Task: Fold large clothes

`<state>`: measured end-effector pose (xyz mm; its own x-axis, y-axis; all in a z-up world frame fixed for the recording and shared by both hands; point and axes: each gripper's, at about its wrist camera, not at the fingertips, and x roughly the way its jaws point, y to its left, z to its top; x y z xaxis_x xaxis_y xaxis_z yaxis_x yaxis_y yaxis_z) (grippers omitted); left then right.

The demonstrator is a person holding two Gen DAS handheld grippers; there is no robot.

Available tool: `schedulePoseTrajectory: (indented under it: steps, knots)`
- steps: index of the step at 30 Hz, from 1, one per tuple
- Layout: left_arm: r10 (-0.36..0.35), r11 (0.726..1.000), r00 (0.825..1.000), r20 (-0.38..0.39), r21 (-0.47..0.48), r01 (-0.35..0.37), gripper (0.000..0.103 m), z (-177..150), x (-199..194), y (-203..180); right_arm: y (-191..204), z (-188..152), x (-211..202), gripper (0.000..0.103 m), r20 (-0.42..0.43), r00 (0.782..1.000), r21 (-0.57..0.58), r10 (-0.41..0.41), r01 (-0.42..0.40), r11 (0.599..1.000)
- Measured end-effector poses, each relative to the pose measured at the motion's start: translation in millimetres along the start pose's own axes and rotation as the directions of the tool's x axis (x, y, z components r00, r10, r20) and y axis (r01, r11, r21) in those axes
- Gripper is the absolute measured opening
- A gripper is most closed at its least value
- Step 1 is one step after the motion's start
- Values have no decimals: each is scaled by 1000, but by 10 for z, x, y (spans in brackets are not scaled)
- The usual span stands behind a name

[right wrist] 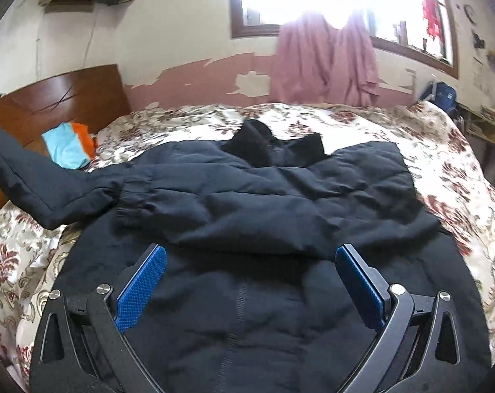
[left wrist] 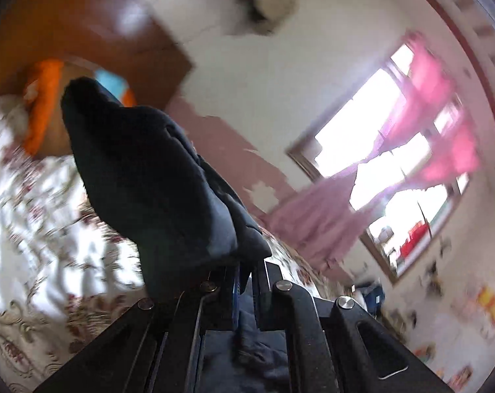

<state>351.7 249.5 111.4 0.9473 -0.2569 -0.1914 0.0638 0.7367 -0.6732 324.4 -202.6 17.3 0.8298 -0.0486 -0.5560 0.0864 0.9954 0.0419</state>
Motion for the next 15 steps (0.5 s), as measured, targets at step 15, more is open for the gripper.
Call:
schedulePoseTrajectory:
  steps: [15]
  knots:
    - [-151, 907, 920, -361, 319, 274, 6, -1382, 818, -1991, -1496, -235, -470, 101, 43, 997, 214, -64, 54, 975]
